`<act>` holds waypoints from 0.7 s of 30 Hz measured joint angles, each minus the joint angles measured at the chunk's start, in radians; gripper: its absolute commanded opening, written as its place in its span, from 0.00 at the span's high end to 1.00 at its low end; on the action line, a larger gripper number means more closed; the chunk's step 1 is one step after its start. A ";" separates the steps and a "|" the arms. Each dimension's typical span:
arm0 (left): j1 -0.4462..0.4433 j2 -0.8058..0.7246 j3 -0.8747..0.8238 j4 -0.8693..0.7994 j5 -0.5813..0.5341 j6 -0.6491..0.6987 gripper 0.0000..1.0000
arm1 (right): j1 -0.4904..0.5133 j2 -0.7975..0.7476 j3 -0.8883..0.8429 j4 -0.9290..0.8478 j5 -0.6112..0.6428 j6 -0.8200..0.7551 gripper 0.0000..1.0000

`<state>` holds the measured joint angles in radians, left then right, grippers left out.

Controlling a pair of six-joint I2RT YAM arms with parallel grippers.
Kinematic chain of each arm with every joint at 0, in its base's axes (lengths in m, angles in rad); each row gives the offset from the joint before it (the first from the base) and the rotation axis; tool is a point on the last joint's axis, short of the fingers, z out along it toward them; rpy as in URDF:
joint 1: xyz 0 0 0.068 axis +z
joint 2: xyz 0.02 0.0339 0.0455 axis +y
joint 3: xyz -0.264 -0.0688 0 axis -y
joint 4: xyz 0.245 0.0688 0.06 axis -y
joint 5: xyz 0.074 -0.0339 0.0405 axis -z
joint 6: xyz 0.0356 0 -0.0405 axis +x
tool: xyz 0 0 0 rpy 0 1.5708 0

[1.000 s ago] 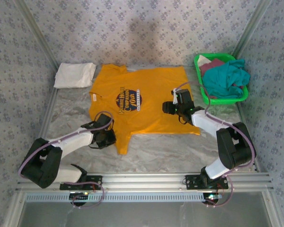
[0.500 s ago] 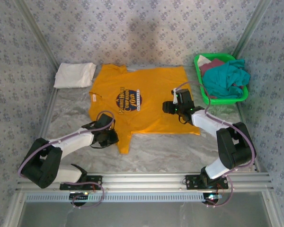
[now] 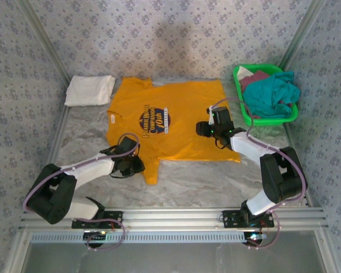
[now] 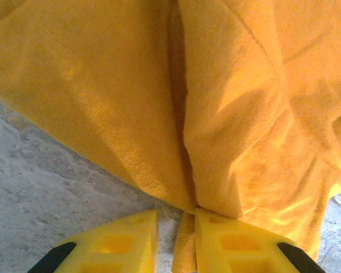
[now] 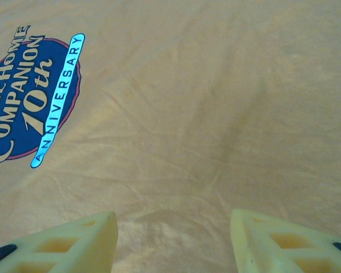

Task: Fold and stack the t-shirts

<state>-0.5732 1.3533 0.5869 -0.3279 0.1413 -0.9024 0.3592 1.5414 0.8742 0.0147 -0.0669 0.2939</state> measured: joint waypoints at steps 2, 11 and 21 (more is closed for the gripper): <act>-0.003 0.011 0.005 -0.003 -0.006 0.000 0.79 | 0.000 0.000 0.000 0.000 0.000 0.000 0.44; -0.013 0.036 0.010 -0.017 -0.035 -0.002 0.94 | -0.002 0.000 0.000 -0.003 0.000 0.000 0.43; -0.025 0.016 0.033 -0.070 -0.068 0.001 1.00 | -0.003 0.000 0.005 -0.011 0.000 0.001 0.44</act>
<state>-0.5983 1.3689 0.6201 -0.3977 0.0731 -0.9016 0.3557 1.5414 0.8791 0.0036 -0.0666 0.2947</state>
